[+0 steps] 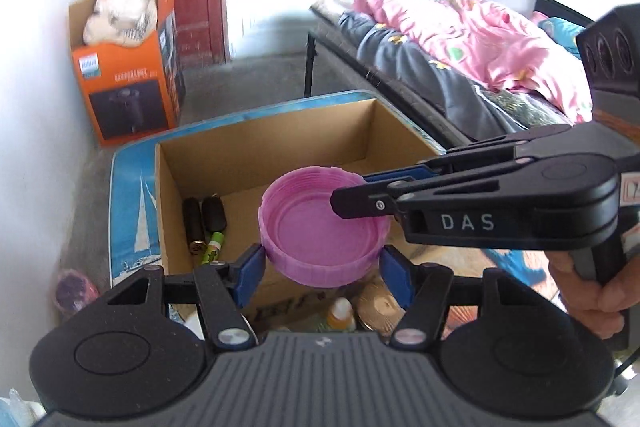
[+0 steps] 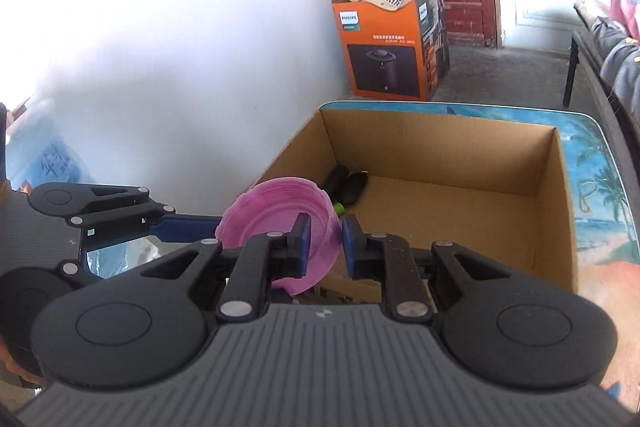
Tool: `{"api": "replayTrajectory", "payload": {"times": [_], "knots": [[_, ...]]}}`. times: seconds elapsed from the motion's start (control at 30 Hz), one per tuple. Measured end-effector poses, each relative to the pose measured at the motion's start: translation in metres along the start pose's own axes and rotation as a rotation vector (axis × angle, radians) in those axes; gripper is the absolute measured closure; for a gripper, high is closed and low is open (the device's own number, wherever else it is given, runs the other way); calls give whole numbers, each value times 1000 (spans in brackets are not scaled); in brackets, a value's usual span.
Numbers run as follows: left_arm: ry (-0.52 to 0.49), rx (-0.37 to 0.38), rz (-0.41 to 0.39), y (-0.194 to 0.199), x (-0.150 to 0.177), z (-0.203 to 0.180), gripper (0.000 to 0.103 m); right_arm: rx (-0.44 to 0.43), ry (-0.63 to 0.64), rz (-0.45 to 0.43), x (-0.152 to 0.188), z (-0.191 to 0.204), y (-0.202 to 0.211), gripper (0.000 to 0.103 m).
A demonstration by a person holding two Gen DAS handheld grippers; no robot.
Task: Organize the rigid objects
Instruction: 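Lift the pink bowl with the right tool toward the box, then lower the pink bowl into the box and open the right tool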
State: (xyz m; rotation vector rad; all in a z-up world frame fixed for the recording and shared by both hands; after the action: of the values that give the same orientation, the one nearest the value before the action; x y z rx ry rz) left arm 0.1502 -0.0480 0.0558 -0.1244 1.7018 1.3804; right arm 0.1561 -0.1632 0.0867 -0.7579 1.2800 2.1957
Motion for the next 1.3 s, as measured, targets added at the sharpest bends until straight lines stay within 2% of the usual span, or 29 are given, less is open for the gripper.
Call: {"api": "replayTrajectory", "payload": {"times": [0.13, 0.23, 0.33, 0.5, 0.7, 0.93, 1.17, 1.3], "knots": [[98, 57, 136, -46, -15, 38, 39, -17, -99, 143, -31, -26, -56, 87], [121, 57, 226, -79, -16, 51, 39, -34, -177, 257, -41, -48, -94, 87], [95, 25, 296, -102, -17, 54, 39, -49, -243, 361, -35, -61, -127, 87], [47, -7, 386, -127, -20, 54, 39, -55, -255, 474, -23, -70, -158, 87], [-7, -32, 449, -142, -19, 49, 38, -78, -310, 602, -15, -82, -186, 86], [-1, -22, 467, -144, -18, 51, 38, -75, -293, 654, -11, -79, -188, 85], [9, -30, 457, -144, -18, 52, 37, -82, -314, 646, -9, -82, -193, 84], [7, -33, 446, -139, -19, 52, 37, -95, -324, 624, -11, -84, -190, 80]]}}
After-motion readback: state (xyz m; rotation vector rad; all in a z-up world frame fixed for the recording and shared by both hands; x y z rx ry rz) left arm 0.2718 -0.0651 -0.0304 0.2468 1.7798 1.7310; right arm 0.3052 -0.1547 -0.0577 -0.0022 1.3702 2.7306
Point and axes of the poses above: each gripper's, at about its wrist camera, not at the fingertips, and y roughly against the way its jaws point, z to its left, x to its underside, the point moved 3 cm from there along -y, roughly the way its jaws point, and after that the axes turned 9 degrees about -y, right-handed, at the moved point
